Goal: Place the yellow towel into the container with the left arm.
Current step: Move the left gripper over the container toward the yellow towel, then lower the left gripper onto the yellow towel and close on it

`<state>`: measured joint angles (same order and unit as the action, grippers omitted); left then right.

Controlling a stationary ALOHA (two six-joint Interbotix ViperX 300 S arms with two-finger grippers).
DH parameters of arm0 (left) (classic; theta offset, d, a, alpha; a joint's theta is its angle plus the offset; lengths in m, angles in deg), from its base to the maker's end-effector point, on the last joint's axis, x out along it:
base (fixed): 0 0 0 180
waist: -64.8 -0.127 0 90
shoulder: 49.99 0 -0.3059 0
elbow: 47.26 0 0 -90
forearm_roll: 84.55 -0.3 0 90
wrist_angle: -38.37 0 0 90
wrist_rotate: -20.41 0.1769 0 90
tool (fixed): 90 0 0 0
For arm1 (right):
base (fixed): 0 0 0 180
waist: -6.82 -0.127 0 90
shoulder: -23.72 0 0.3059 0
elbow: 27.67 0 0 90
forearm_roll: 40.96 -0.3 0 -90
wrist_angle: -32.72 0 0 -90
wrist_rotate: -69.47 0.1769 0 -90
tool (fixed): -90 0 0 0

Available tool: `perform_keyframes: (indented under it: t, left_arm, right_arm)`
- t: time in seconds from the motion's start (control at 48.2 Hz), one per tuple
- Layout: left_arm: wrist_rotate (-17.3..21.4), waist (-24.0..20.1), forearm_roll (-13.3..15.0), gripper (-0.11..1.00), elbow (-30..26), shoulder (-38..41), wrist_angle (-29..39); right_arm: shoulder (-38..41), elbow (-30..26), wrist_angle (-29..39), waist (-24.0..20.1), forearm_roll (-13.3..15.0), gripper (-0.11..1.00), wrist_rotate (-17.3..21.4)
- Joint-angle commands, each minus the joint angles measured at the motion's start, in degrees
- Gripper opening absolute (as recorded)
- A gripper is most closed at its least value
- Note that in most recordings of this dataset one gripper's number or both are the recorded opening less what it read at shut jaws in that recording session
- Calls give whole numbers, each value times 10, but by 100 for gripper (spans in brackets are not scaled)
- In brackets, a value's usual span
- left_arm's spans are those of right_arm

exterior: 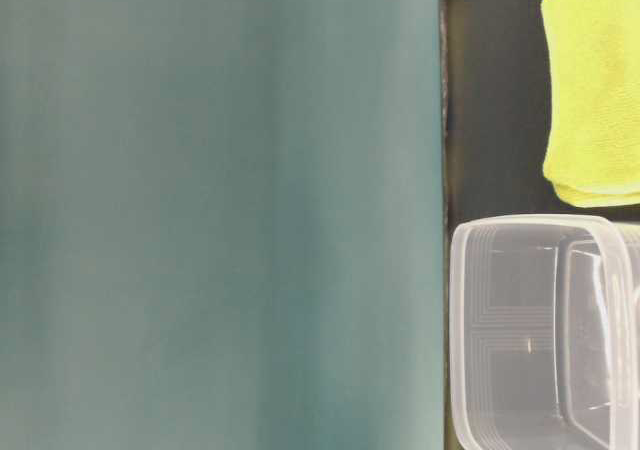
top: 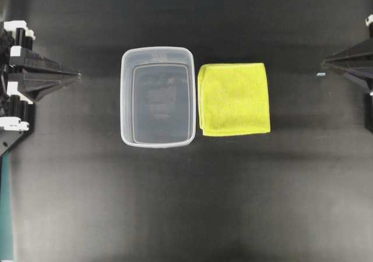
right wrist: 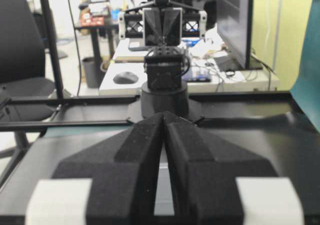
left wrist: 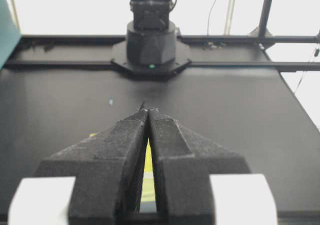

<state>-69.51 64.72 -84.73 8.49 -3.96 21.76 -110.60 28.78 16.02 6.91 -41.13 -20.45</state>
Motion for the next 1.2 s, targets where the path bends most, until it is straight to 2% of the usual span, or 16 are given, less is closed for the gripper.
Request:
perform_keyframes:
  t: [0.0,0.062,0.125,0.478,0.54,0.623,0.789,0.851,0.914,0.976,1.121,1.184]
  left_arm:
    - [-13,-11,-21,6,-34,23,9]
    - [-16,-18,-21,8,-59,42,26]
    - [-17,-18,-21,2,-89,68,52]
    - [-4,-18,-22,1,-278,265,252]
    - [-4,-18,-22,1,-306,296,277]
    - [-4,-17,-22,1,-348,342,311]
    - [-3,-18,-23,2,-432,417,388]
    - [-2,-19,-23,4,-467,448,422]
    - [-2,-22,-23,11,-498,477,449]
    - [-2,-25,-23,24,-532,509,476]
    - [-1,-30,-23,67,-613,599,546]
    - [0,-33,-23,82,-655,644,585]
  right_arm:
    - [4,-6,-2,4,-4,1,6]
    - [1,-5,8,9,-12,6,8]
    - [-4,-6,26,11,-13,-1,13]
    - [-64,-9,158,27,-13,0,34]
    - [-77,-9,174,27,-13,4,34]
    - [-93,-10,196,29,-13,19,34]
    - [-114,-11,225,29,-13,67,34]
    - [-120,-12,231,29,-13,79,34]
    - [-127,-16,236,30,-13,81,33]
    - [-135,-18,240,30,-12,79,33]
    - [-155,-18,246,29,-13,77,34]
    - [-161,-19,247,30,-13,77,34]
